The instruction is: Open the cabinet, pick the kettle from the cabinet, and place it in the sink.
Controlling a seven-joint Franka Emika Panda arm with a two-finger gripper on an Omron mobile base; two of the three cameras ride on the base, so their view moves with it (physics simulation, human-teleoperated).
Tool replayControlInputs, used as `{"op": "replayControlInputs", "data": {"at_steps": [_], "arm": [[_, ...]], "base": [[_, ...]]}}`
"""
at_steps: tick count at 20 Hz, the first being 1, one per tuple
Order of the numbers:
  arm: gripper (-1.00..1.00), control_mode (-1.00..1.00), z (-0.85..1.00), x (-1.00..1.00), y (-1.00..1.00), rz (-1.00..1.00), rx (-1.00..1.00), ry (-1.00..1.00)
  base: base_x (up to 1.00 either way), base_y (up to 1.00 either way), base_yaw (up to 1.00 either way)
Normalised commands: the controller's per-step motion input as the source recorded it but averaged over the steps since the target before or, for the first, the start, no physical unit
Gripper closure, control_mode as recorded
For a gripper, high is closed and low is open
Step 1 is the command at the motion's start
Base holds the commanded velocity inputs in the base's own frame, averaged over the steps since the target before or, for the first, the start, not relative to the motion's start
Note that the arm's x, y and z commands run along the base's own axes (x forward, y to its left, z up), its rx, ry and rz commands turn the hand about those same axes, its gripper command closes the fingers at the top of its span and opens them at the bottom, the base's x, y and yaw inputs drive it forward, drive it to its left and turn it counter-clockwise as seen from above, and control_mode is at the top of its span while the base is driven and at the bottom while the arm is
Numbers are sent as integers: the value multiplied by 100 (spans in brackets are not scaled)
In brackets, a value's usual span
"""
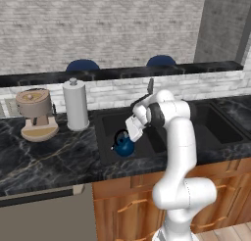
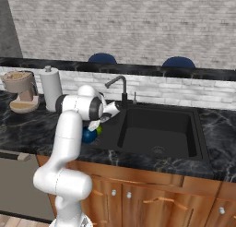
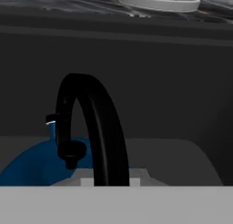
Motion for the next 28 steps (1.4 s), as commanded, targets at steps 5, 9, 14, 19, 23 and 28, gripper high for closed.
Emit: {"op": "replayControlInputs", "data": {"at_steps": [5, 9, 14, 19, 23, 28], "arm": [[-100, -100, -45, -18, 0, 0, -3, 0], [-100, -100, -42, -22, 0, 0, -4, 0], [-100, -100, -34, -27, -9, 0, -5, 0], [-100, -100, -23, -27, -16, 0, -3, -1], [-100, -100, -15, -27, -25, -1, 0, -1], [-100, -100, -12, -24, -23, -4, 0, 0]], "base": [[0, 0, 0], [0, 0, 0], [0, 0, 0], [0, 0, 0], [0, 0, 0], [0, 0, 0]]}}
